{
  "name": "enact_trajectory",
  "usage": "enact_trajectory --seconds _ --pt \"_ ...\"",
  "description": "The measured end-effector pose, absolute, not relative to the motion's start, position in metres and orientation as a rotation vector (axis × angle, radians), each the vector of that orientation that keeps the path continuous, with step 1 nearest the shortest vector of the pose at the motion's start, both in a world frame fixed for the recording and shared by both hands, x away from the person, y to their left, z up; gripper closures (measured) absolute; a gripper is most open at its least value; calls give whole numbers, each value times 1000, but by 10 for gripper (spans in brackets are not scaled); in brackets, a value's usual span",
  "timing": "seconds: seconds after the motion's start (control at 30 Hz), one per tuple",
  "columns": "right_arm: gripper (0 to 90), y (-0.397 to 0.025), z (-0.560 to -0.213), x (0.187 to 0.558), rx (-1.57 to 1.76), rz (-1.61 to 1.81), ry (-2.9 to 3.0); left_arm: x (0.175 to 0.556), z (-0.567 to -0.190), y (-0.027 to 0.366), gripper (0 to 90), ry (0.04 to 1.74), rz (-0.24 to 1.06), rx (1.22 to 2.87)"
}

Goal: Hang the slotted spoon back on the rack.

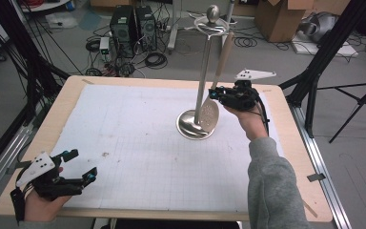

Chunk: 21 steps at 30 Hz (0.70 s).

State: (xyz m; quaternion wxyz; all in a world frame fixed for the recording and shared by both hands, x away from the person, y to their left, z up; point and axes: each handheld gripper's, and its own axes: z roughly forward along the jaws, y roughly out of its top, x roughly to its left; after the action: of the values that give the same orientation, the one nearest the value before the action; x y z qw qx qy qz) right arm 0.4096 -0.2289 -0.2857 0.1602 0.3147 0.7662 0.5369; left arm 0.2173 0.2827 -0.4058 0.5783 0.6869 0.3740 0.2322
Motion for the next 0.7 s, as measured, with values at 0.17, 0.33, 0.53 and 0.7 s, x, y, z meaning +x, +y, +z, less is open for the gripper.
enact_trajectory --seconds 0.17,0.33,0.53,0.7 --pt "684 -232 -284 406 885 1542 2168 218 -406 282 28 875 541 1609" --pt "552 -237 -282 401 899 1539 2148 219 -406 281 28 873 541 1606" --pt "422 -246 -287 393 900 1556 2175 222 -405 278 28 862 543 1596" --pt "278 -254 -294 387 907 1567 2181 227 -405 278 28 863 535 1594"
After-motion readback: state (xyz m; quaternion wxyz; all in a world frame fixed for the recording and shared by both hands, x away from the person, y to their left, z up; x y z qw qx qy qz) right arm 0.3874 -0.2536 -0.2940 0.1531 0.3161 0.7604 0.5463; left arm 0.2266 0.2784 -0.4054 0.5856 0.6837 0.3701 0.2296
